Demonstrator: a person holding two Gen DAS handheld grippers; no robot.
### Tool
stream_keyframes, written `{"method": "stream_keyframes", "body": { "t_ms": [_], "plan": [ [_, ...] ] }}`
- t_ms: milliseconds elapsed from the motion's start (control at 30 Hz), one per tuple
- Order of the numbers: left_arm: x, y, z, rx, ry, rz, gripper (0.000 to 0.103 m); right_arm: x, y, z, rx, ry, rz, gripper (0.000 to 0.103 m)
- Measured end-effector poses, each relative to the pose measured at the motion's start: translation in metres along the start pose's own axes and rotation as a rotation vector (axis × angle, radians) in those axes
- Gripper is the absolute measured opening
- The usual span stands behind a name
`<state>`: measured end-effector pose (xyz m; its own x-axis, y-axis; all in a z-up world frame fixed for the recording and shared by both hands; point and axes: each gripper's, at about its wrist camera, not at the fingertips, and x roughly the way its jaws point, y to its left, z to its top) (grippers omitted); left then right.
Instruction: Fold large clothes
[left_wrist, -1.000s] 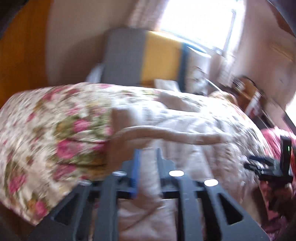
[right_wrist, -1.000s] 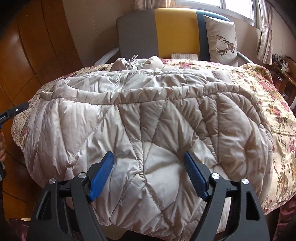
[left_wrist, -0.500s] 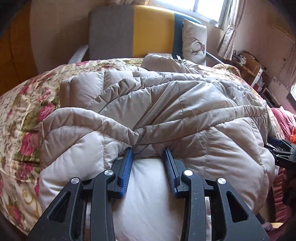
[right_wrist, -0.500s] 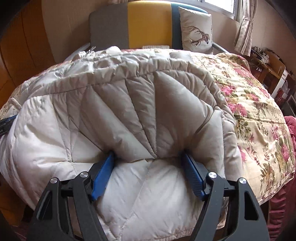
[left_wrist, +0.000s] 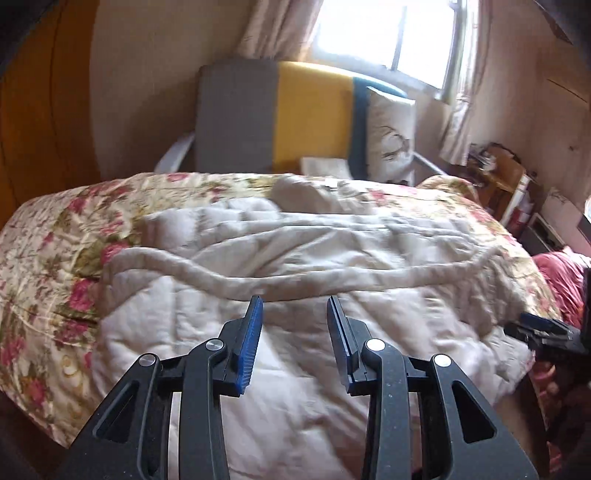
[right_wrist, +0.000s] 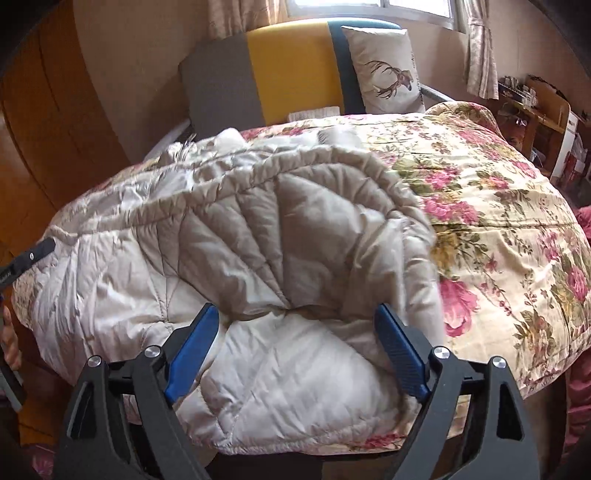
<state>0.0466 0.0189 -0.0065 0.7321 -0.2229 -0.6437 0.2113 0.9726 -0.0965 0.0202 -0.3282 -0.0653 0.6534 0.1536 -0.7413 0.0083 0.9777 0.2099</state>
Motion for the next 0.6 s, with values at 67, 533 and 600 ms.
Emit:
{"method": "stream_keyframes", "body": {
  "t_ms": [67,533,600],
  "plan": [
    [0.007,-0.016,-0.002,0.028,0.017,-0.019,0.035,-0.008,-0.023,0.000,0.086,-0.009,0.034,0.088],
    [0.073,-0.030,-0.021,0.027,0.166,0.001,0.035,0.027,-0.099,-0.035,0.543,0.113,0.409,0.096],
    [0.076,-0.028,-0.024,0.020,0.167,-0.004,0.037,0.029,-0.101,-0.036,0.594,0.113,0.448,0.096]
  ]
}}
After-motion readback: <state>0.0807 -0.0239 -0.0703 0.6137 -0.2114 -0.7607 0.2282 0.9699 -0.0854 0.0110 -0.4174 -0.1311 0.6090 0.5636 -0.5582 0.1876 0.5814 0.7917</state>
